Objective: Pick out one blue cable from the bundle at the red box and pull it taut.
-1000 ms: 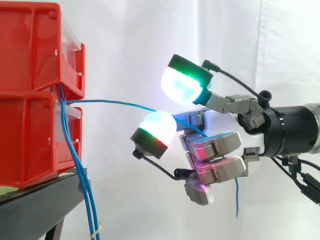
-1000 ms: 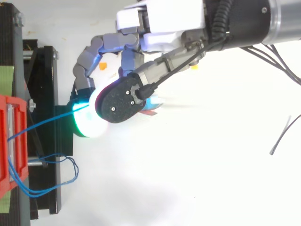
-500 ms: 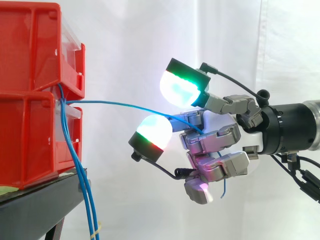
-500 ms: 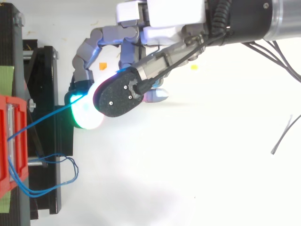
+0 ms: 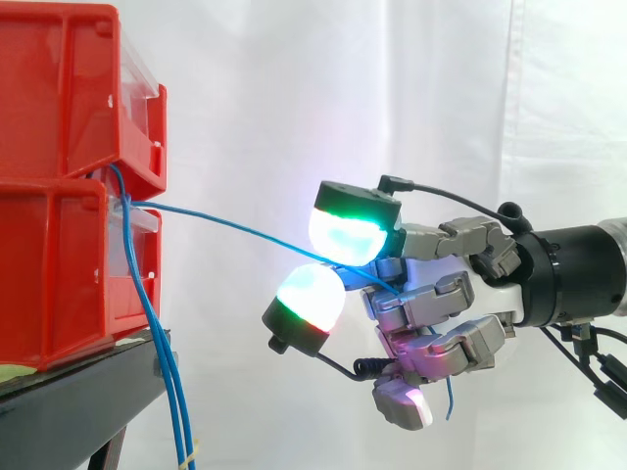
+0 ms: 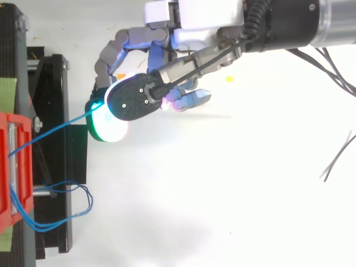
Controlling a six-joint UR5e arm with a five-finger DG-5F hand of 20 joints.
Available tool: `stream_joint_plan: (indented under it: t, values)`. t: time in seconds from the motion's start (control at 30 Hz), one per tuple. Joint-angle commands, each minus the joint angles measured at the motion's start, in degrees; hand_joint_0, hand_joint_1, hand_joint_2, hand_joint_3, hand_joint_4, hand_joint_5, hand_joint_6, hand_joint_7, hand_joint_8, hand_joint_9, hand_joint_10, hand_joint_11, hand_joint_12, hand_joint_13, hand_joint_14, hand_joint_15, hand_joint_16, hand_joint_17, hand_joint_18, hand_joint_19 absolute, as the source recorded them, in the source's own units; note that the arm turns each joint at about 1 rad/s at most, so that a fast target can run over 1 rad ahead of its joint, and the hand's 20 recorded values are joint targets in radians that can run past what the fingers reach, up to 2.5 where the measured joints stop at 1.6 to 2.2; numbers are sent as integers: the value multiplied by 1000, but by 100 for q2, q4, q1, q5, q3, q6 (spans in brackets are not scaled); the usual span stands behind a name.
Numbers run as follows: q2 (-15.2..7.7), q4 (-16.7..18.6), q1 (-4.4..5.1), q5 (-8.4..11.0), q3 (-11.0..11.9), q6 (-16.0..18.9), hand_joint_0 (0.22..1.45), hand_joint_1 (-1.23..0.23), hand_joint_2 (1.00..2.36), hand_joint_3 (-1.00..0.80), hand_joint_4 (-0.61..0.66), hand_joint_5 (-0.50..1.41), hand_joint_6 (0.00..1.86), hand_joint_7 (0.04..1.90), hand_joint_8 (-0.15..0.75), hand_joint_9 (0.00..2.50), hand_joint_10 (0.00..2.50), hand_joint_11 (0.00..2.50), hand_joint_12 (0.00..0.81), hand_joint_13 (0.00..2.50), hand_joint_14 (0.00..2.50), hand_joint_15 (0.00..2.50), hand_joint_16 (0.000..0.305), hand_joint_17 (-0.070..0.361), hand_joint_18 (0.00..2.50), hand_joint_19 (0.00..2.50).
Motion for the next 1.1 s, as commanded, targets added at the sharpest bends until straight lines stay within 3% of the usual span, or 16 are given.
stream_joint_plan:
  t: [0.0,0.13,0.23,0.33,0.43,0.6,0.8,1.07]
  values:
    - [0,0,-3,24,-3,18,607,-397,1015,-265,-17,-165,877,758,197,1389,1618,1351,327,1465,531,1412,55,123,942,915]
    - [0,9,6,86,-3,18,592,-452,1014,-267,12,-171,888,754,211,1362,1670,1309,328,1467,497,1407,56,127,955,907]
    - [0,36,-3,156,-3,9,570,-455,1011,-366,12,-173,892,758,207,1352,1671,1310,324,1462,472,1429,56,126,947,915]
    - [0,53,24,270,-3,9,542,-316,1000,-500,17,-165,896,733,218,1370,1660,1279,332,1476,458,1408,57,128,960,907]
    - [0,62,33,314,-3,9,570,-256,1000,-490,2,-155,892,739,205,1432,1477,1361,328,1502,369,1467,55,124,964,920]
    - [0,62,41,314,-3,9,612,-399,1017,-230,9,-144,863,722,219,1454,1250,1469,338,1535,193,1513,57,128,962,914]
    - [0,62,41,323,-3,0,604,-506,1009,-144,54,-143,855,703,275,1437,1308,1343,409,1558,147,1421,68,153,1039,846]
    - [0,62,50,314,-3,-8,588,-603,1011,-192,79,-161,877,701,261,1358,1185,1344,406,1469,4,1420,67,150,972,840]
